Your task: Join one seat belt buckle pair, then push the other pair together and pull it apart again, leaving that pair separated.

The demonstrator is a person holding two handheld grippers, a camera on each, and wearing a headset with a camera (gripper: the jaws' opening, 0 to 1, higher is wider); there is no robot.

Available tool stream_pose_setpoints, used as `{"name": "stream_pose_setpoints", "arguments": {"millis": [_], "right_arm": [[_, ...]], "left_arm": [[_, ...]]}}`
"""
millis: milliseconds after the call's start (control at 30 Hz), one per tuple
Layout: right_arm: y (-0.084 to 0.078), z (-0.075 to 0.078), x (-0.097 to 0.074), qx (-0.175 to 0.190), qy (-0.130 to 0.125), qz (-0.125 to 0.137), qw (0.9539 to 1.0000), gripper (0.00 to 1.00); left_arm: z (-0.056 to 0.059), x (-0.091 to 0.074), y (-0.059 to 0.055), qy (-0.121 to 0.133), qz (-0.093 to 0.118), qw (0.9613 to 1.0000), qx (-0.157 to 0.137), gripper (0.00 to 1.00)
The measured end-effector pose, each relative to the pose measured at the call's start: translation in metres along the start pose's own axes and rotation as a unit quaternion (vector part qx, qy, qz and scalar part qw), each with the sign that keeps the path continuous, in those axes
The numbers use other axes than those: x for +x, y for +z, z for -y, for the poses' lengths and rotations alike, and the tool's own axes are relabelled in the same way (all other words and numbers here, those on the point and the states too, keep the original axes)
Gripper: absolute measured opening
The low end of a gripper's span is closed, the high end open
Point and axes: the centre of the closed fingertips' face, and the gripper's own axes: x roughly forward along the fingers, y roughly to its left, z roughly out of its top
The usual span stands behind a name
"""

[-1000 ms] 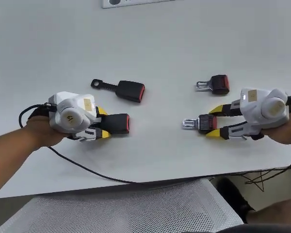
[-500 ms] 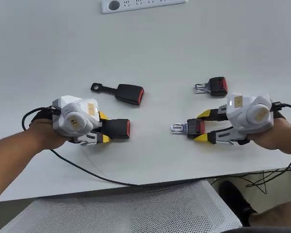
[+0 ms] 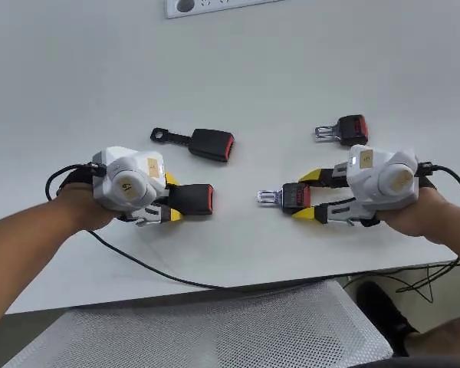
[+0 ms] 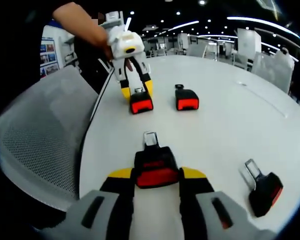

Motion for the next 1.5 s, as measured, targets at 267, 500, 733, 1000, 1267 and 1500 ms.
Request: {"name": "stream_pose_setpoints", "arguments": {"millis": [267, 500, 733, 1000, 1267, 1500], "right_arm": [[0.013, -0.003, 0.013, 0.005, 0.003, 0.019, 0.9998, 0.34], [0.022, -0.009, 0.026, 0.008, 0.004, 0.033, 0.9994, 0.34], [0.033, -0.015, 0.042, 0.008, 0.007, 0.040, 0.9991, 0.34], [0.044, -0.022, 0.063, -0.002, 0.011, 0.030, 0.9995, 0.34], [0.044, -0.019, 0.068, -0.003, 0.007, 0.026, 0.9996, 0.34], [0.049, -0.022, 0.078, 0.000, 0.005, 0.017, 0.9999, 0.34]], "left_arm": [[0.000, 0.000, -0.001, -0.001, 0.000, 1.0000, -0.002, 0.33], [-0.001, -0.001, -0.003, -0.002, 0.000, 1.0000, -0.001, 0.33], [0.000, -0.001, -0.004, -0.006, -0.004, 0.9999, 0.009, 0.32], [0.001, -0.001, -0.005, -0.010, -0.007, 0.9999, 0.012, 0.32], [0.001, -0.001, -0.005, -0.009, -0.006, 0.9999, 0.012, 0.32], [0.001, 0.000, -0.004, -0.009, -0.012, 0.9998, 0.014, 0.32]]}}
